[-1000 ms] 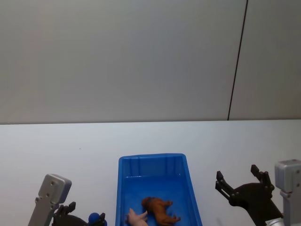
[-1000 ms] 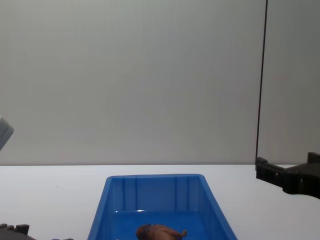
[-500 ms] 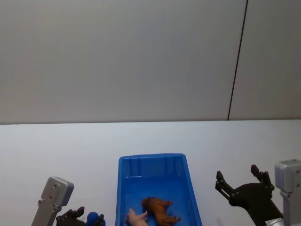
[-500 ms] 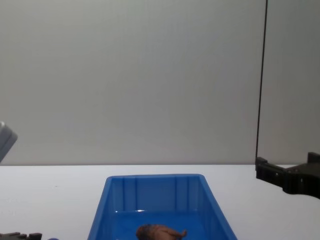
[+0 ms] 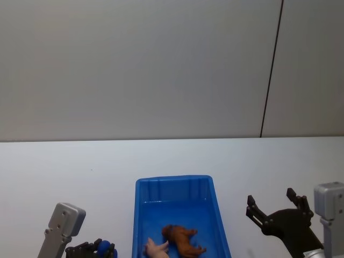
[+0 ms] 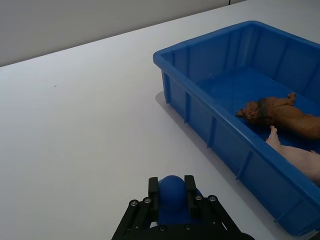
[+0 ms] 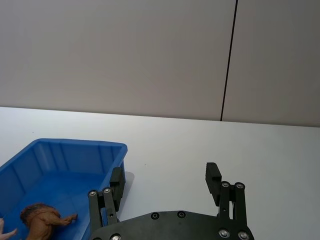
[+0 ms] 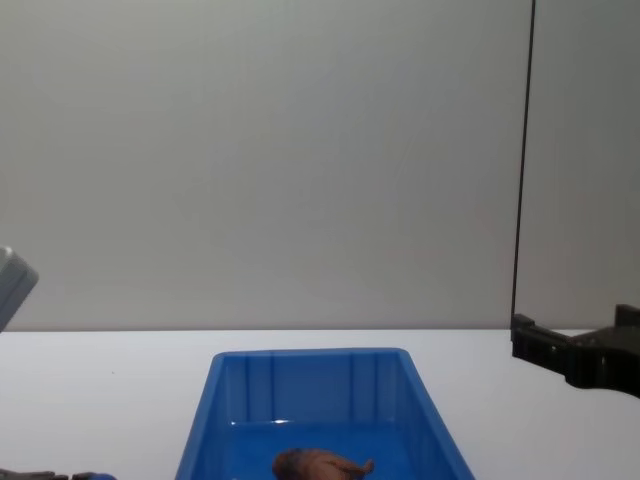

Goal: Pick up the two dolls from the table and place them into the box.

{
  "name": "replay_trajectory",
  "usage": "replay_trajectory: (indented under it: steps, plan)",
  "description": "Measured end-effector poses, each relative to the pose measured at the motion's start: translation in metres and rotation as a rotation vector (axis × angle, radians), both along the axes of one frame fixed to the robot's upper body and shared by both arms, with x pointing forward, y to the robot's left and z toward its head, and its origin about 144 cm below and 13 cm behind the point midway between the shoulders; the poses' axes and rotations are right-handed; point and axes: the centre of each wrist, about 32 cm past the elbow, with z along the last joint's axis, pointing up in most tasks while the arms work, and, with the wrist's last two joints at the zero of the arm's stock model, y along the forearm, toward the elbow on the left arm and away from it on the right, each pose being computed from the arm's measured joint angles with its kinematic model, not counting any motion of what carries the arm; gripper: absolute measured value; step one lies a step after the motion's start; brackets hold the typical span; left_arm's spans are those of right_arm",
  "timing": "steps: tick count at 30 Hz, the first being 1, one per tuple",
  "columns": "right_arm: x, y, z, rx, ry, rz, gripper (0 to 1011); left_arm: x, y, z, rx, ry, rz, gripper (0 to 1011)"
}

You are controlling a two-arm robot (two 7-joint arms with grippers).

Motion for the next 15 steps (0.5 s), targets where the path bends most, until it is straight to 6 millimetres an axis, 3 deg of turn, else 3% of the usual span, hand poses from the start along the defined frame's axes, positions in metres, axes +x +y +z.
replay_trajectory:
  steps: [15]
  plan:
    - [0.0, 0.0, 0.0, 0.0, 0.0, 0.0, 1001, 0.002, -0.003, 0.01, -0.013, -0.078, -0.002, 223]
